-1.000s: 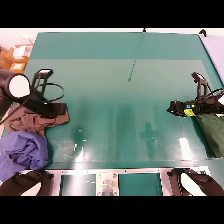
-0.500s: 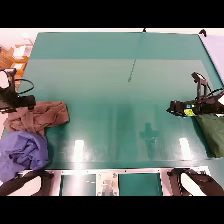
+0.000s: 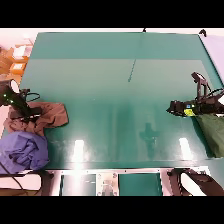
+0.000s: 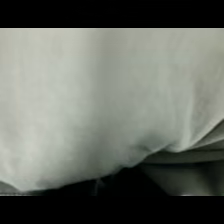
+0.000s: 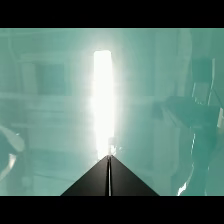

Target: Fold the shirts.

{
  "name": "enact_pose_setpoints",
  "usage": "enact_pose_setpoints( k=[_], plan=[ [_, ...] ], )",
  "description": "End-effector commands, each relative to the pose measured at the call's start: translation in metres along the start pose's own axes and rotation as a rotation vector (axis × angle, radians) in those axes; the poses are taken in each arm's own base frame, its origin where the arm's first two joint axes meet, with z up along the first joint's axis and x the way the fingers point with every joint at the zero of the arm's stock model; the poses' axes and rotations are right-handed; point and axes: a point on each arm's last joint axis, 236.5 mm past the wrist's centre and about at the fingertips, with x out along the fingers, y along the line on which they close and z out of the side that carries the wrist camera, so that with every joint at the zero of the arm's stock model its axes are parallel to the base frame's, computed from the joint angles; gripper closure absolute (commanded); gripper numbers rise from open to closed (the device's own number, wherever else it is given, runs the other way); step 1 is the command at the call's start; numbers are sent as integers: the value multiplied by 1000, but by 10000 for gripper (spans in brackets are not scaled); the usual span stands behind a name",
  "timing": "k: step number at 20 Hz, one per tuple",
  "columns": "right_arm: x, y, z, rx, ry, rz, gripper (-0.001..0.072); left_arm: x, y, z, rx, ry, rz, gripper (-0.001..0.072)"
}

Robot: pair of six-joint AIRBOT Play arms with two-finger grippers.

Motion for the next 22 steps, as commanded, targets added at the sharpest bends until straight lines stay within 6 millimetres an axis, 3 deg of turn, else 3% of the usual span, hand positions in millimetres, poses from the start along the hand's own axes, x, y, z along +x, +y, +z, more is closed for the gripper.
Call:
enact_pose_setpoints(
  k=[1,4,5,7,9,10,12,13,14,16,19,21,22],
  plan=[
    [0,0,0,-1,-1,1,694,-12,-7,9,44,-7,-39,675],
    [0,0,2,0,-7,0,695,-82,-32,38,62,-191,-106,676],
    [0,0,2,0,-7,0,695,-115,-48,45,84,-274,-142,676],
    [0,0,2,0,-8,0,694,-196,-102,44,172,-466,-266,676],
    [0,0,4,0,-19,0,694,-272,-166,21,276,-631,-409,676],
    [0,0,5,0,-22,-1,694,-308,-203,-1,351,-702,-494,676],
    [0,0,8,0,-34,-1,695,-356,-274,-49,504,-785,-651,676],
    [0,0,9,0,-37,-2,695,-364,-305,-71,562,-798,-703,676],
    [0,-1,10,0,-42,-4,695,-363,-331,-89,614,-792,-731,676],
    [-2,-5,15,10,-63,-11,694,-338,-381,-115,717,-725,-746,676],
    [-4,-13,20,37,-82,-20,694,-261,-439,-133,803,-546,-686,675],
    [-5,-17,21,49,-86,-23,692,-205,-468,-135,828,-443,-636,672],
    [-5,-17,21,50,-87,-23,638,-182,-476,-135,831,-399,-619,449]
  ],
)
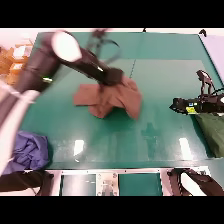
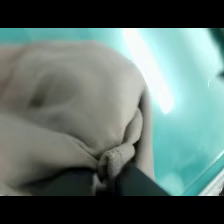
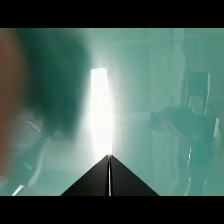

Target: Fold the shirts.

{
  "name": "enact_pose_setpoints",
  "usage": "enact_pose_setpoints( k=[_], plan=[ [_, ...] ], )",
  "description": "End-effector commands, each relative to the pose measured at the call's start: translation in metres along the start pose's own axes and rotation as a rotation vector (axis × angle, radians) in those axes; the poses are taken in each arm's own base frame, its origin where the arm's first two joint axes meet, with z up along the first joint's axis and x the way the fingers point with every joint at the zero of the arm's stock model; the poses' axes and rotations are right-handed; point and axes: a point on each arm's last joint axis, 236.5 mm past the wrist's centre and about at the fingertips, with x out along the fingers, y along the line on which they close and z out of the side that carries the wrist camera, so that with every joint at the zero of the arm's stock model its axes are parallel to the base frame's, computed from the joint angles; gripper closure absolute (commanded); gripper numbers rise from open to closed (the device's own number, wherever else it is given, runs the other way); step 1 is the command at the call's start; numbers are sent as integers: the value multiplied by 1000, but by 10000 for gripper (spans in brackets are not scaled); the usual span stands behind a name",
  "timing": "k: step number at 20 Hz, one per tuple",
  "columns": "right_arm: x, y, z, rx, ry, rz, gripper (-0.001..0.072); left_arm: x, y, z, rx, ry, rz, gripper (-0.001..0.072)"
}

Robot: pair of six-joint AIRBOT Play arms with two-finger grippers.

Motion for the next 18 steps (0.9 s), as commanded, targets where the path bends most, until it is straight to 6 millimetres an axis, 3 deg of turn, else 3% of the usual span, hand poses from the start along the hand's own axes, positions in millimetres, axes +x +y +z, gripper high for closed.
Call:
enact_pose_setpoints(
  k=[1,2,4,7,8,9,10,14,18],
  plan=[
    [-1,-4,3,17,-12,-3,473,81,-9,-38,-21,157,-21,26],
    [-1,-4,3,30,-12,-4,359,86,-1,-42,-42,178,-12,-4],
    [-5,-2,6,25,-16,-1,356,67,30,-36,-38,198,29,-2],
    [-7,0,-9,22,49,4,256,9,122,-25,-113,248,195,-2],
    [-3,0,-21,28,89,9,242,-3,151,-26,-163,252,232,-3],
    [4,2,-33,42,126,24,155,-10,178,-30,-215,254,254,-2],
    [14,6,-47,63,159,49,147,-13,201,-36,-264,253,269,-2],
    [63,5,-72,152,186,84,147,3,277,-48,-401,148,322,-3],
    [100,21,-75,217,248,161,149,40,303,-60,-382,141,311,-3]
  ],
)
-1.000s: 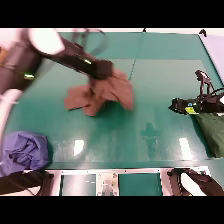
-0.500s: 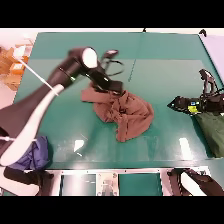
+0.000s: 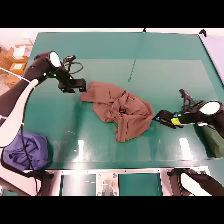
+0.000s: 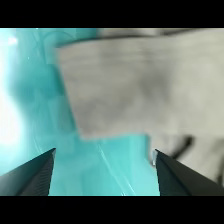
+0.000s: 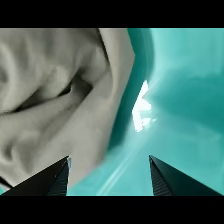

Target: Fold the shirts.

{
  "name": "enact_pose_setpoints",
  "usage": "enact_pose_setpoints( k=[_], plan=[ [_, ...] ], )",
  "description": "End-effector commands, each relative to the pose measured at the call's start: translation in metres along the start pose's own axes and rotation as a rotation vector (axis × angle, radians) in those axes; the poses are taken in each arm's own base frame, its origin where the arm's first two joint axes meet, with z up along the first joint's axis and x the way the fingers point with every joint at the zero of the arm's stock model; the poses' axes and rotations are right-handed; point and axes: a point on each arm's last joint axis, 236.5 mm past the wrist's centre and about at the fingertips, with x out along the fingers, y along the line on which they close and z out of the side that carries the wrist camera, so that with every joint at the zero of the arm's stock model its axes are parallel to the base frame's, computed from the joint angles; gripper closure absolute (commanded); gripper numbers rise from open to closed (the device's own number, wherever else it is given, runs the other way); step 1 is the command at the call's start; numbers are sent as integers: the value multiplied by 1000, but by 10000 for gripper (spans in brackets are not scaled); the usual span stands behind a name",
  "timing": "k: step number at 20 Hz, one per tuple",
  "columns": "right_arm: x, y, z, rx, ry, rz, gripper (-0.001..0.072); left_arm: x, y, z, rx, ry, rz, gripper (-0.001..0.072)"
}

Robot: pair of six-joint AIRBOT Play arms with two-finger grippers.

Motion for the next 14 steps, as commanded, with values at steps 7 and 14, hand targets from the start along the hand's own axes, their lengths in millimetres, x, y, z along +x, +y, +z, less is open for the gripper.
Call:
enact_pose_setpoints(
  k=[7,14],
  plan=[
    [50,24,17,-8,65,75,628,70,-40,13,-62,-22,-326,447],
    [-99,94,141,-224,-222,163,697,-129,-81,100,141,-373,-366,677]
  ],
)
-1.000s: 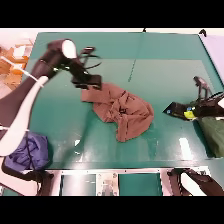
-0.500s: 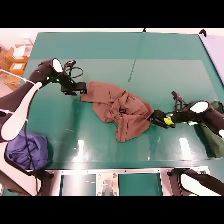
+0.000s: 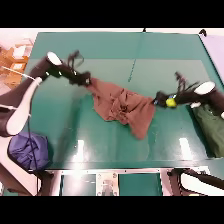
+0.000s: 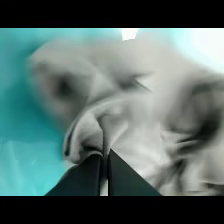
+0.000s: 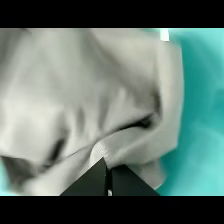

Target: Fold the shirts.

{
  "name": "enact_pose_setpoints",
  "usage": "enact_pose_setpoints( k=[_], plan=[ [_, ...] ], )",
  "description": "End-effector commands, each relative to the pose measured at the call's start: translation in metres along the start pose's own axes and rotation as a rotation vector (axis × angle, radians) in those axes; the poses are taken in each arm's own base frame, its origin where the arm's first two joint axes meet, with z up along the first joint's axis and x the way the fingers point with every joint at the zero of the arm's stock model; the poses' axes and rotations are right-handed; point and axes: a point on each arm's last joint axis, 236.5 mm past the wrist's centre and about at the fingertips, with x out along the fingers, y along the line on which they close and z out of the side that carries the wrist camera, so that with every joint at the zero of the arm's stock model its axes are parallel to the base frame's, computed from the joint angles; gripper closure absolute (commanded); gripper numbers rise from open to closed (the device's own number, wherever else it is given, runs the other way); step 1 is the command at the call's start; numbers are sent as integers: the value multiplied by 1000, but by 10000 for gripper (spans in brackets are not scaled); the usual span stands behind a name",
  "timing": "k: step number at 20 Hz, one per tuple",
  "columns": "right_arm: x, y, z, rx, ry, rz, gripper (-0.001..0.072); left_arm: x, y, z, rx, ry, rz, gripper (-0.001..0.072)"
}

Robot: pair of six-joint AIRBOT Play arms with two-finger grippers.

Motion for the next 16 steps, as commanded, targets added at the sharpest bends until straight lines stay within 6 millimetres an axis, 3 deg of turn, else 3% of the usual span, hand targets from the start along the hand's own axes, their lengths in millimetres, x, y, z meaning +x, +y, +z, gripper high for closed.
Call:
enact_pose_setpoints(
  k=[1,3,5,7,10,11,13,15,16],
  plan=[
    [-96,53,70,-164,-170,35,697,-123,-74,68,155,-260,-25,677],
    [-176,96,103,-279,-354,37,697,-225,-130,91,286,-481,-3,677],
    [-258,135,117,-384,-550,23,697,-324,-184,86,385,-711,29,677],
    [-327,167,107,-467,-716,1,697,-415,-226,59,485,-922,97,677],
    [-389,195,70,-540,-869,-37,696,-528,-275,0,597,-1198,189,677],
    [-399,200,60,-556,-897,-54,696,-553,-281,-19,621,-1257,233,677],
    [-411,204,47,-577,-932,-84,696,-574,-279,-43,637,-1280,317,676],
    [-408,205,43,-578,-919,-78,696,-561,-258,-50,602,-1191,385,676],
    [-399,202,43,-571,-890,-68,697,-544,-245,-49,576,-1123,396,676]
  ],
)
